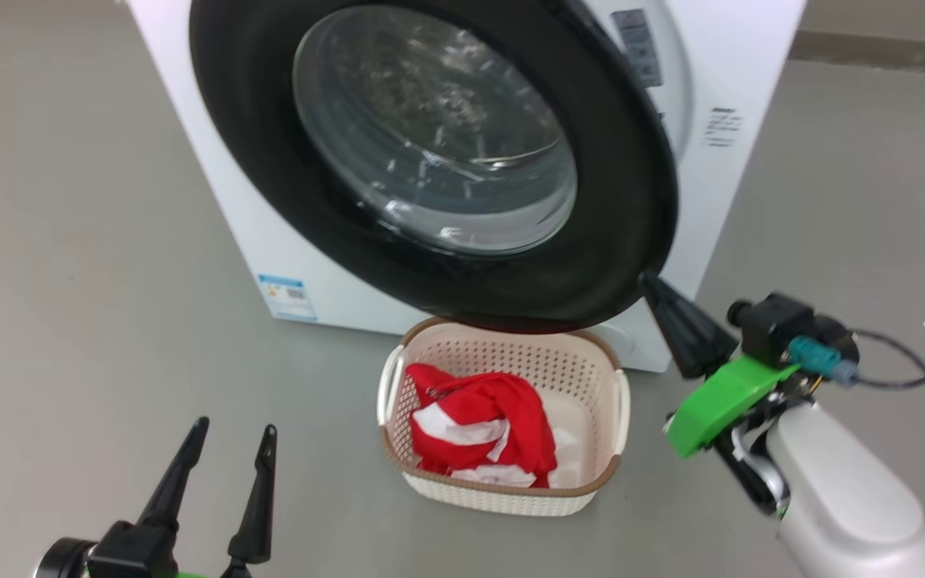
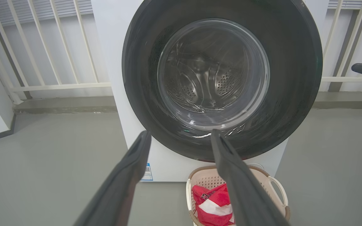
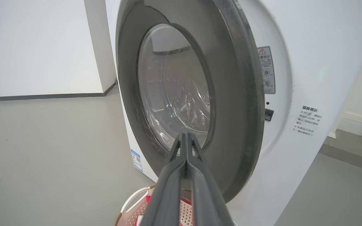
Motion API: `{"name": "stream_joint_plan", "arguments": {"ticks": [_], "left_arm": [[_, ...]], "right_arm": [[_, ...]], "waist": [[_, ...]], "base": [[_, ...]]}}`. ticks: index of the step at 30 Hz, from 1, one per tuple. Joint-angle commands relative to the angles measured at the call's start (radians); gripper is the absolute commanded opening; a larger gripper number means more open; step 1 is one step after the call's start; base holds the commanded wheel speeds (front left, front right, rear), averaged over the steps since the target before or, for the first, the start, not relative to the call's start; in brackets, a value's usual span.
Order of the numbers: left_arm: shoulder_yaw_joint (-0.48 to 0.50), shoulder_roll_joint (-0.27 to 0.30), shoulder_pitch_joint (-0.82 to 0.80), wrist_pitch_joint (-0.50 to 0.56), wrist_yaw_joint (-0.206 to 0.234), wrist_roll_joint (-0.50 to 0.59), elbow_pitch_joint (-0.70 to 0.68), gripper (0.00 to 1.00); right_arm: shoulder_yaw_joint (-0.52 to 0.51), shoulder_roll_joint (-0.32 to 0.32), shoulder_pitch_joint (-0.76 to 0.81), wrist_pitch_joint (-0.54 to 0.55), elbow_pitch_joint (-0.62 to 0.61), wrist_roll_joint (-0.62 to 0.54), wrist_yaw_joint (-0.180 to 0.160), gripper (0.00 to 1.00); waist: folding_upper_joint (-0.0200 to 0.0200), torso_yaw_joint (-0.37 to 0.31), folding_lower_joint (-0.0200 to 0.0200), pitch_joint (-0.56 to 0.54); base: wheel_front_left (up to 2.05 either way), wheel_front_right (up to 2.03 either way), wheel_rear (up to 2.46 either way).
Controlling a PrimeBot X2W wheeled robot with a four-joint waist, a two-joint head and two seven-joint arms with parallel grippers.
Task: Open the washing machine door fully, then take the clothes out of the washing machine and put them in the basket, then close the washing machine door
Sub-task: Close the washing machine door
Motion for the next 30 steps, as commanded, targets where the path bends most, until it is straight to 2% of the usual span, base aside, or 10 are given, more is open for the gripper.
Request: {"name": "stream_joint_plan", "arguments": {"ticks": [1, 15, 30], "left_arm": [[0.022, 0.006, -0.046, -0.012, -0.006, -0.002, -0.031, 1.0], [-0.002, -0.012, -0.108, -0.012, -0.006, -0.008, -0.038, 1.0], [-0.002, -0.026, -0.142, -0.012, -0.006, -0.007, -0.05, 1.0]], "right_arm": [[0.021, -0.013, -0.053, -0.006, -0.009, 0.023, 0.006, 0.0], [0.01, -0.061, -0.242, -0.006, 0.05, 0.019, 0.006, 0.0], [-0.123, -0.083, -0.332, -0.006, 0.042, -0.054, 0.006, 0.0]], "waist": [[0.0, 0.055, 0.0, 0.052], [0.0, 0.134, 0.0, 0.179], [0.0, 0.151, 0.0, 0.281]], "base": [[0.0, 0.0, 0.0], [0.0, 0.0, 0.0], [0.0, 0.0, 0.0]]}}
